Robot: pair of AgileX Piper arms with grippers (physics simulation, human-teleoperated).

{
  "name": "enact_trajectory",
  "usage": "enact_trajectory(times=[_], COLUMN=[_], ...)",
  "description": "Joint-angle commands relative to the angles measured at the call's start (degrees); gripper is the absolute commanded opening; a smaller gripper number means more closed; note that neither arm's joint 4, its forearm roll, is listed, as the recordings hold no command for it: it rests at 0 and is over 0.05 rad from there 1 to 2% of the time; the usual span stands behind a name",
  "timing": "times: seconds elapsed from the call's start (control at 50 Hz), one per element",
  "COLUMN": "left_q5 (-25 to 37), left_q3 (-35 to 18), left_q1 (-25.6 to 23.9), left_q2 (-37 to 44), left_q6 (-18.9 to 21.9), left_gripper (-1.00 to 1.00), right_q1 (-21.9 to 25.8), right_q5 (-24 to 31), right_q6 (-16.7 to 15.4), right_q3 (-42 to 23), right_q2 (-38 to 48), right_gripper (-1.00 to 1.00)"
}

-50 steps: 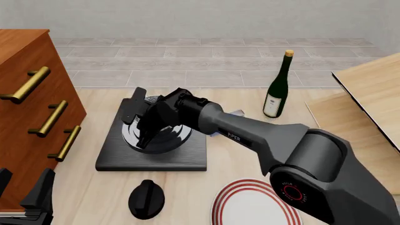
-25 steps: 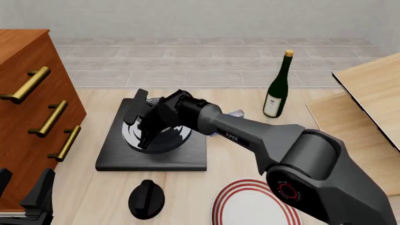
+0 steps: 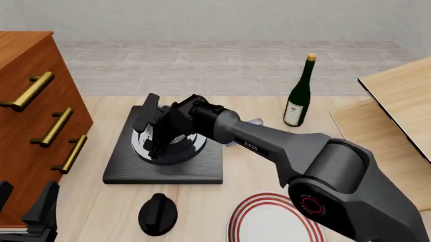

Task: Put the bowl on the stove.

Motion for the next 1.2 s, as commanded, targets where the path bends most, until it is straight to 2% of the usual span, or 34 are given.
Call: enact_trajectory(times=[0.02, 0.26, 0.64, 1.02, 1.2], left_q5=[0.0, 0.0, 0.0, 0.0, 0.0], left_q3=[0.0, 0.0, 0.0, 0.0, 0.0], left_q1=[0.0, 0.0, 0.0, 0.0, 0.0], left_q2=[0.0, 0.0, 0.0, 0.0, 0.0], left_q6=[0.0, 0.0, 0.0, 0.0, 0.0], left_gripper=[1.0, 1.0, 1.0, 1.0, 1.0], right_q1=[-0.11, 1.22, 1.71, 3.94, 4.89], right_q5=[0.2, -0.69, -0.3, -2.33, -3.95], right_q6=[-0.15, -0.95, -2.17, -3.11, -1.28], right_q3=[0.11, 4.95, 8.35, 17.84, 22.4], right_q2=[-0.6, -6.06, -12.02, -23.43, -28.88], right_gripper=[1.0, 1.0, 1.0, 1.0, 1.0])
